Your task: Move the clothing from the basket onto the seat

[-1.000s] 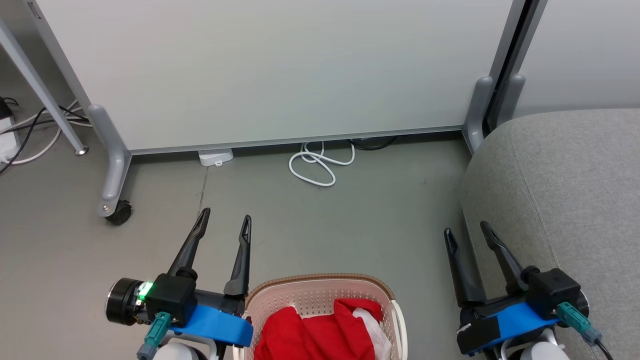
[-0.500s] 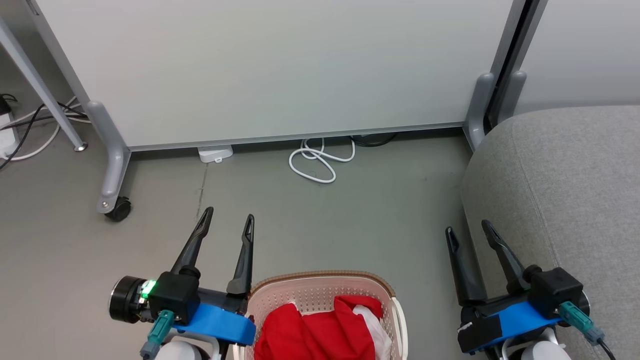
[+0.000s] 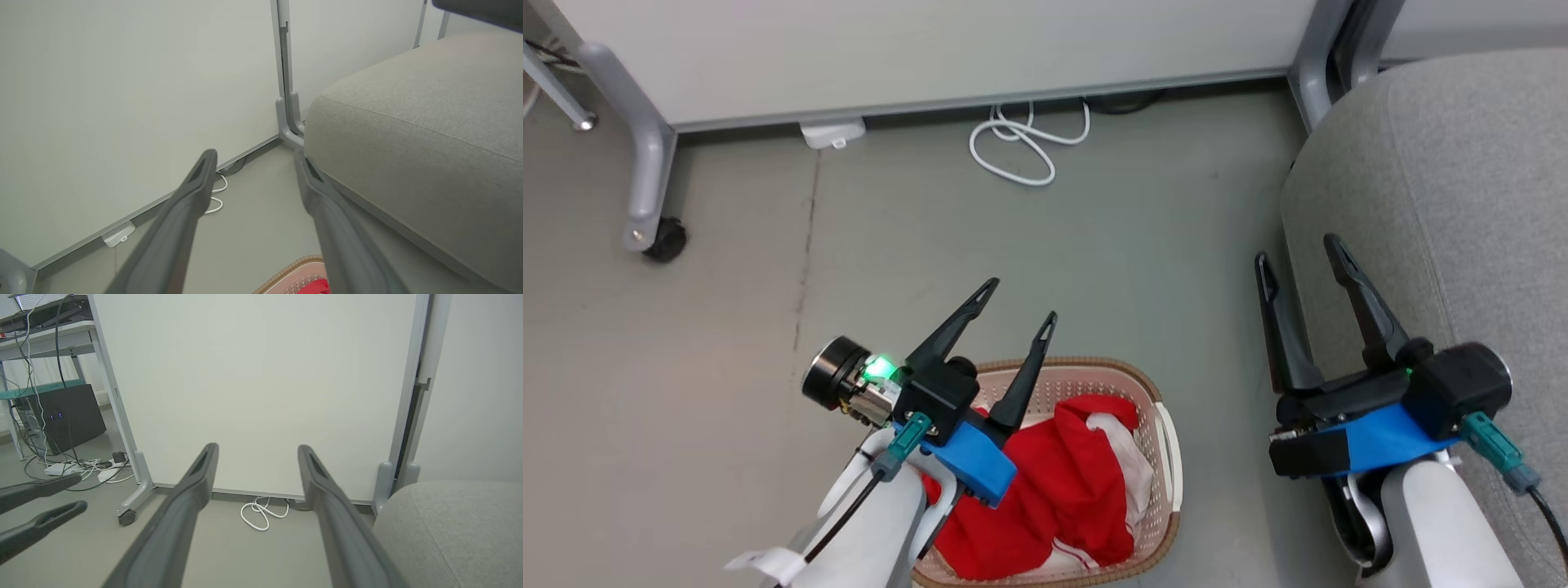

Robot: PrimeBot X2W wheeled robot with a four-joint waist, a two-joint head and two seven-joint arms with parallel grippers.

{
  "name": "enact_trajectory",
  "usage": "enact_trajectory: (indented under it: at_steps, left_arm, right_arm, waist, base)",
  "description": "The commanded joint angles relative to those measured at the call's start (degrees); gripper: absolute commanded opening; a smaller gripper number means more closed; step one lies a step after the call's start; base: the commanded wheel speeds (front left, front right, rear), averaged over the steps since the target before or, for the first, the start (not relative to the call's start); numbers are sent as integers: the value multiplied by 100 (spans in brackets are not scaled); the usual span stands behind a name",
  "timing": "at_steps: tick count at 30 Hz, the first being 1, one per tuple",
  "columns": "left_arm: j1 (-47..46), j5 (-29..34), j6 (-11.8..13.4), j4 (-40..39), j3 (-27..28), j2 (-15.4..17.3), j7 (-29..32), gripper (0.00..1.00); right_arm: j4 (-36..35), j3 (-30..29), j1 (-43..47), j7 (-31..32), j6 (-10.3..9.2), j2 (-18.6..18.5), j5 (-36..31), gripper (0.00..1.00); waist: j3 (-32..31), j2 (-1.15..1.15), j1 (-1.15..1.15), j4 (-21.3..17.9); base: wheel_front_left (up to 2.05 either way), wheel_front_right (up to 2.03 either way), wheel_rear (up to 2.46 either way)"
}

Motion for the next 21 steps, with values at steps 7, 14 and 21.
enact_trajectory:
  at_steps: [7,14,21]
  left_arm:
    - [-1141,-344,-2,1007,-1354,196,-17,100]
    - [-1947,-681,-2,2005,-2476,257,-18,100]
    - [-2662,-1039,-2,3020,-3390,219,-18,100]
  right_arm:
    - [-217,37,-731,-18,7,-20,-229,100]
    - [-395,59,-1179,-18,7,-18,-329,100]
    - [-567,149,-1562,-18,7,-23,-461,100]
  waist:
    - [1407,0,-1,-400]
    - [2200,0,-1,-526]
    - [2930,0,-1,-578]
  base:
    - [0,0,0]
    - [0,0,0]
    - [0,0,0]
